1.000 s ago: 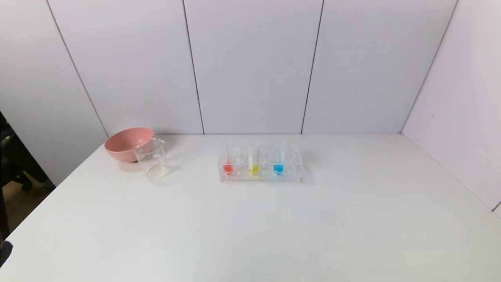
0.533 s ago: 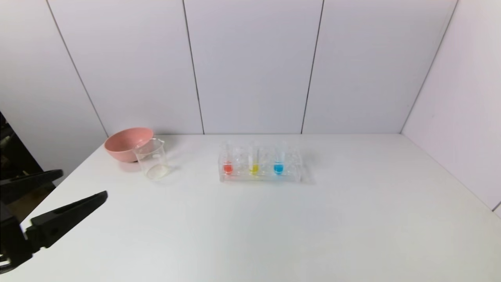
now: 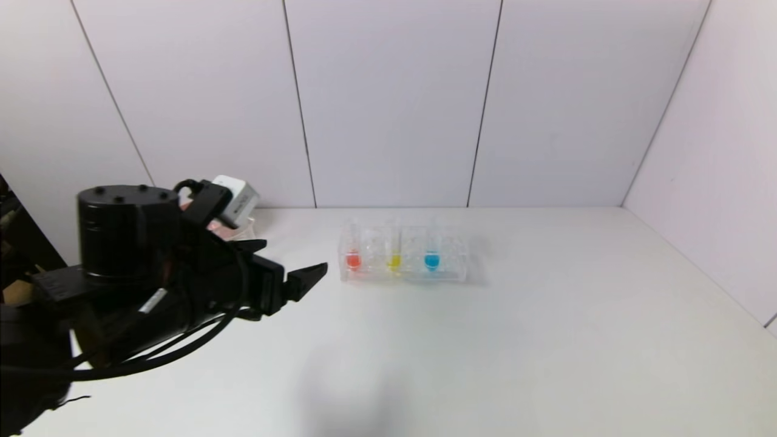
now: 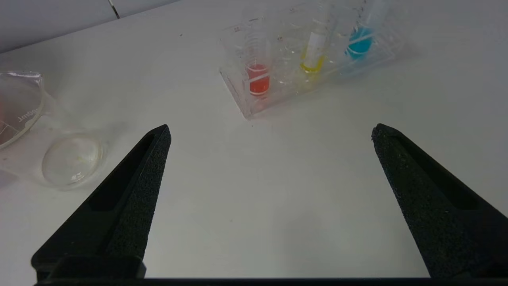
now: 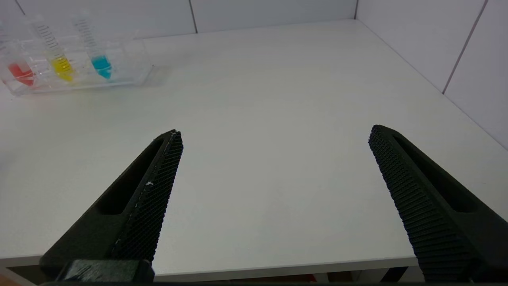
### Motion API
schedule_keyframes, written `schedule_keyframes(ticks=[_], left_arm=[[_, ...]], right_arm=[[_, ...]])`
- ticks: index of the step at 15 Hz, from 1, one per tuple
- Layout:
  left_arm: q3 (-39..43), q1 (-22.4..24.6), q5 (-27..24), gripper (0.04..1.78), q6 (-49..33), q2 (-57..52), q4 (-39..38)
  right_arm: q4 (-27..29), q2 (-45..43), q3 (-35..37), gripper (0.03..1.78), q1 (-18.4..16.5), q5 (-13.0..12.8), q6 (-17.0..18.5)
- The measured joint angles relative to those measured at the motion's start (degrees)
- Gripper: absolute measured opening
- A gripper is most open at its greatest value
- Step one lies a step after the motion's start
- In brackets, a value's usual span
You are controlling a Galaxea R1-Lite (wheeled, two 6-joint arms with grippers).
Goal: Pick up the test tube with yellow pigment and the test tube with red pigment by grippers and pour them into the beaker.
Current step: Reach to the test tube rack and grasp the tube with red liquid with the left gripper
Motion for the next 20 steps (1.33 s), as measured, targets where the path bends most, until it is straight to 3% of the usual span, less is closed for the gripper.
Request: schedule_keyframes(ticks=[3,6,10,20], left_arm=[[-7.3,-5.2,14.7,1.76,-5.3,9.5,-3.1],[-12.4,-6.9,24.0,1.76,-7.4,15.6,-3.8],[-14.1,-7.2,28.3,1.76,-7.5,21.6,-9.6],[-19.6,-7.2,30.2,1.76,-6.7,32.2,-17.7]], right_arm=[[0.0,0.0,0.0,1.71,0.0,0.0,0.0],[0.0,0.0,0.0,1.71,0.0,0.0,0.0],[0.0,0.0,0.0,1.71,0.0,0.0,0.0],[0.0,0.0,0.0,1.71,0.0,0.0,0.0]])
